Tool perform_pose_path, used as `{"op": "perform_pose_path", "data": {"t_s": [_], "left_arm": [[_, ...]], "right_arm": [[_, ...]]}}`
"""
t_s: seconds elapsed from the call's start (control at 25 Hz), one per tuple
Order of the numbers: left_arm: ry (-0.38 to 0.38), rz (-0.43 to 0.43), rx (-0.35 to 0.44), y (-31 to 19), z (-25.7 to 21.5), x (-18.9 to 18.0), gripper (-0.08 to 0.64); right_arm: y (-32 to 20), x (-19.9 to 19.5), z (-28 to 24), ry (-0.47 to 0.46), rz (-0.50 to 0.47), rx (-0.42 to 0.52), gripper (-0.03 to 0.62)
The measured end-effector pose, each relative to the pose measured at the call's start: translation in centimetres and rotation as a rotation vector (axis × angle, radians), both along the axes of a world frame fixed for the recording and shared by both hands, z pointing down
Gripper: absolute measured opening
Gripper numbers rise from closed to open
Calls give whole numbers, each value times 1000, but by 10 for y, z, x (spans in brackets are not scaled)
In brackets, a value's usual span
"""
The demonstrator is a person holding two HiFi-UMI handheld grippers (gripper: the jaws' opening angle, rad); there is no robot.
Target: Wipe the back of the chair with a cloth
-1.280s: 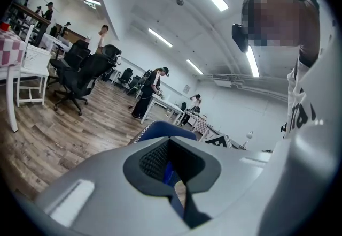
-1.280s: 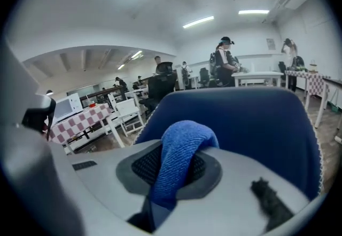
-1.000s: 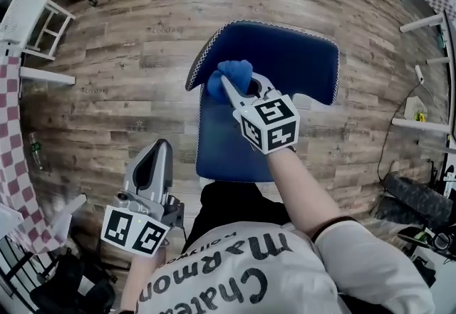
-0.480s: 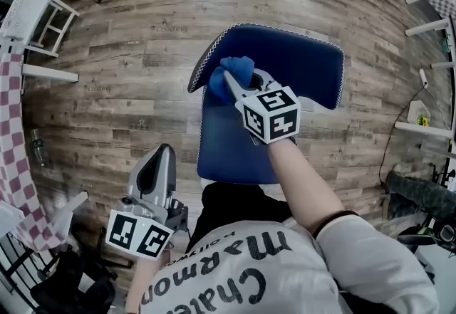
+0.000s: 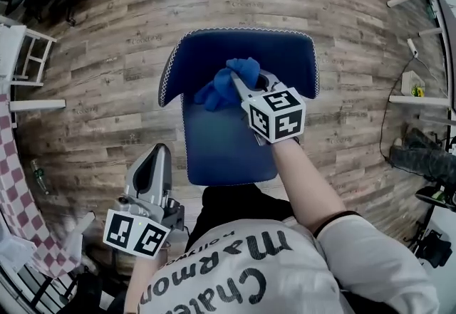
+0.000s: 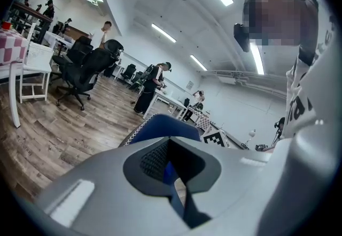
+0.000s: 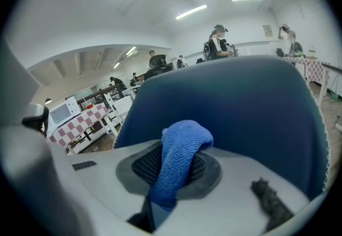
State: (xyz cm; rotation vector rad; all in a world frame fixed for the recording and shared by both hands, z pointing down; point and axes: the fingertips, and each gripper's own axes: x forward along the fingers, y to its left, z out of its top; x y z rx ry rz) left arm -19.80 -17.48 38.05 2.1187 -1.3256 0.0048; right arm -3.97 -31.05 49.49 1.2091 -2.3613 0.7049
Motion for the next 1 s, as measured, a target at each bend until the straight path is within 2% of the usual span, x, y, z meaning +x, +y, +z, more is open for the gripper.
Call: {"op": "perform_pose_path", "data": {"t_s": [0.2, 0.52, 0.72, 1.0], "left_arm": [[7, 68, 1, -15, 2, 33, 8], [15, 175, 16, -42, 4, 78, 8], [-3, 171, 44, -57, -3, 81, 8], [-18, 120, 43, -51, -4, 73, 8]], "right_arm": [[-2, 50, 3, 16, 80, -10, 66], [-4, 132, -7, -23, 258, -8, 66], [1, 158, -12, -18, 281, 2, 66], [7, 170, -14, 31, 278, 16, 66]]}}
